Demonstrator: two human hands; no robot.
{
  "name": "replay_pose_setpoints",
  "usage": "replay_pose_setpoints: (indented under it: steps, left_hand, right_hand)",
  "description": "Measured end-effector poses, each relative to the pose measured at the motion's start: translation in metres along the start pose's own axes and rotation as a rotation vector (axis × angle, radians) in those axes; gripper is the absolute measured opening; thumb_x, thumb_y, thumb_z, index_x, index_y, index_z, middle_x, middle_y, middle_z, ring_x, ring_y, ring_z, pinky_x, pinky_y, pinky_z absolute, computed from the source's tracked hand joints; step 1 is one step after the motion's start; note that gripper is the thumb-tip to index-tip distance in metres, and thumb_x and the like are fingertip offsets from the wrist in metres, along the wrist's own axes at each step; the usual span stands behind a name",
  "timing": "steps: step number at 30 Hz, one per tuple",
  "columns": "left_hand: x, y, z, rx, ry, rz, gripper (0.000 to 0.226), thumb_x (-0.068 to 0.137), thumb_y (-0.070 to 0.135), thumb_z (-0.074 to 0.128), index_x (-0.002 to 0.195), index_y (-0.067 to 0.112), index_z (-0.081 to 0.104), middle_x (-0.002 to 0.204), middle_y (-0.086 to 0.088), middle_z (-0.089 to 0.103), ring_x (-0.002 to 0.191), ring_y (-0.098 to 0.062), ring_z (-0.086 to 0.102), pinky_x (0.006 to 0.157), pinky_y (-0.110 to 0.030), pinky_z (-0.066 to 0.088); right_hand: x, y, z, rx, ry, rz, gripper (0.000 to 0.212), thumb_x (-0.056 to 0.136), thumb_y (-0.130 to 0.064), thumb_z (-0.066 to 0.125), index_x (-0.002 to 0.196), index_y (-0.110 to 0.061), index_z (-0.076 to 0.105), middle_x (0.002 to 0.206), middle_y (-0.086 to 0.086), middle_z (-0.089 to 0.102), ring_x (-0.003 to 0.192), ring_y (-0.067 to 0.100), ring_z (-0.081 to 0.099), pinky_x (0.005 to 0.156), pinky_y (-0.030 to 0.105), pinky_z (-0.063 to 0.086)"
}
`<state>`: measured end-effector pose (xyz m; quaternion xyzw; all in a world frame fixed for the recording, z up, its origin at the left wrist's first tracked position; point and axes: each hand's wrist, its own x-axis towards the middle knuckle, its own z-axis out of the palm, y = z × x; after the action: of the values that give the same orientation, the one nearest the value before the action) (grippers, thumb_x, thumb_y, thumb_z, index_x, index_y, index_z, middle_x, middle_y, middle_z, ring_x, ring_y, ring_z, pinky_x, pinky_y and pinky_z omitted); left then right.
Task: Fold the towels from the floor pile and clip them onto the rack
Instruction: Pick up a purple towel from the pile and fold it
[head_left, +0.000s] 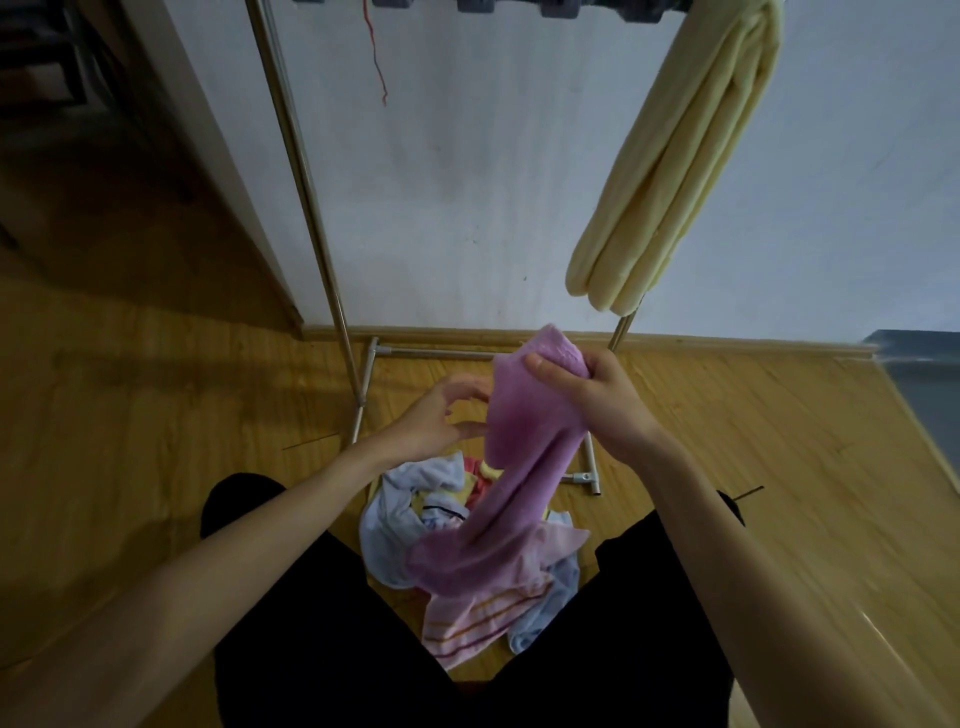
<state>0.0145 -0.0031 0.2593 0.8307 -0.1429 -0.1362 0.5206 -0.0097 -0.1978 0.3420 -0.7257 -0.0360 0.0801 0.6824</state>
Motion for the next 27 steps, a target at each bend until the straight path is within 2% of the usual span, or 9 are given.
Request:
replay_pose_setpoints:
  steps: [2,5,9,11,13,16,19,23,27]
  left_hand:
    - [0.001,-0.001,-0.001,-0.023,-0.014,-0.008,0.027,0.076,0.005,0.076,0.101,0.007,0.065,0.112,-0.001,0.061,0.099,0.009,0.054,0.089,-0.015,0.038]
    - [-0.003,0.0,-0.003,-0.129,-0.083,-0.042,0.047,0.074,0.005,0.078,0.116,0.005,0.056,0.122,-0.005,0.061,0.114,-0.011,0.057,0.099,-0.035,0.044]
    - [-0.008,0.005,-0.005,-0.185,-0.215,-0.017,0.049,0.078,0.001,0.074,0.123,0.001,0.055,0.118,-0.021,0.063,0.113,-0.032,0.059,0.098,-0.04,0.049]
    - [-0.011,0.007,-0.007,-0.16,-0.199,-0.025,0.037,0.08,0.005,0.074,0.115,0.004,0.063,0.112,-0.015,0.068,0.109,-0.028,0.063,0.094,-0.04,0.051]
    - [-0.015,0.006,-0.009,-0.138,-0.17,-0.042,0.026,0.082,0.007,0.071,0.108,0.012,0.067,0.104,0.0,0.071,0.101,-0.014,0.067,0.088,-0.029,0.054]
    - [-0.022,0.005,-0.013,-0.102,-0.083,-0.12,0.003,0.086,0.013,0.067,0.084,0.014,0.067,0.072,0.012,0.066,0.066,0.005,0.061,0.062,-0.011,0.046]
    - [-0.025,0.002,-0.017,-0.076,0.016,-0.211,0.033,0.09,0.027,0.061,0.066,0.005,0.053,0.052,0.004,0.042,0.041,0.0,0.037,0.045,-0.014,0.03]
    - [-0.03,0.009,-0.026,-0.033,0.044,-0.234,0.044,0.092,0.036,0.055,0.082,-0.006,0.063,0.059,-0.004,0.053,0.05,-0.008,0.048,0.051,-0.021,0.035]
    - [-0.033,0.022,-0.036,-0.053,0.066,-0.206,0.028,0.098,0.024,0.049,0.105,0.003,0.066,0.094,-0.019,0.07,0.084,-0.025,0.067,0.073,-0.033,0.051]
  right_hand:
    - [-0.002,-0.003,-0.004,0.012,0.002,-0.002,0.025,0.088,-0.022,0.068,0.076,-0.001,0.064,0.069,0.01,0.056,0.068,0.019,0.054,0.06,0.028,0.042]
    - [-0.005,-0.005,-0.009,0.018,0.001,0.0,0.023,0.088,-0.022,0.068,0.073,-0.005,0.062,0.066,0.005,0.057,0.066,0.016,0.054,0.058,0.024,0.043]
    - [-0.006,-0.006,-0.012,0.034,-0.016,0.019,0.026,0.088,-0.018,0.067,0.066,-0.009,0.058,0.058,-0.004,0.055,0.055,0.007,0.052,0.05,0.017,0.041]
    - [-0.006,-0.007,-0.014,0.06,-0.014,0.032,0.026,0.088,-0.016,0.066,0.064,-0.01,0.058,0.058,-0.003,0.058,0.055,0.009,0.054,0.051,0.018,0.043]
    - [-0.006,-0.007,-0.016,0.094,-0.014,0.038,0.021,0.088,-0.017,0.066,0.071,-0.005,0.063,0.067,0.005,0.064,0.063,0.015,0.061,0.059,0.023,0.048]
    - [-0.007,-0.005,-0.019,0.128,0.0,0.041,0.018,0.089,-0.015,0.063,0.074,-0.007,0.069,0.074,0.008,0.068,0.072,0.019,0.065,0.065,0.025,0.051]
    - [-0.007,-0.001,-0.021,0.174,0.04,0.036,0.02,0.09,-0.009,0.059,0.074,-0.011,0.071,0.071,0.002,0.069,0.071,0.013,0.066,0.064,0.022,0.05]
    - [-0.007,0.008,-0.026,0.172,0.143,0.042,0.017,0.089,-0.008,0.059,0.086,-0.013,0.075,0.082,0.005,0.072,0.08,0.016,0.067,0.076,0.028,0.052]
    - [-0.01,0.021,-0.029,0.01,0.213,-0.027,0.015,0.084,-0.023,0.072,0.09,-0.009,0.074,0.082,0.005,0.072,0.079,0.015,0.066,0.075,0.03,0.051]
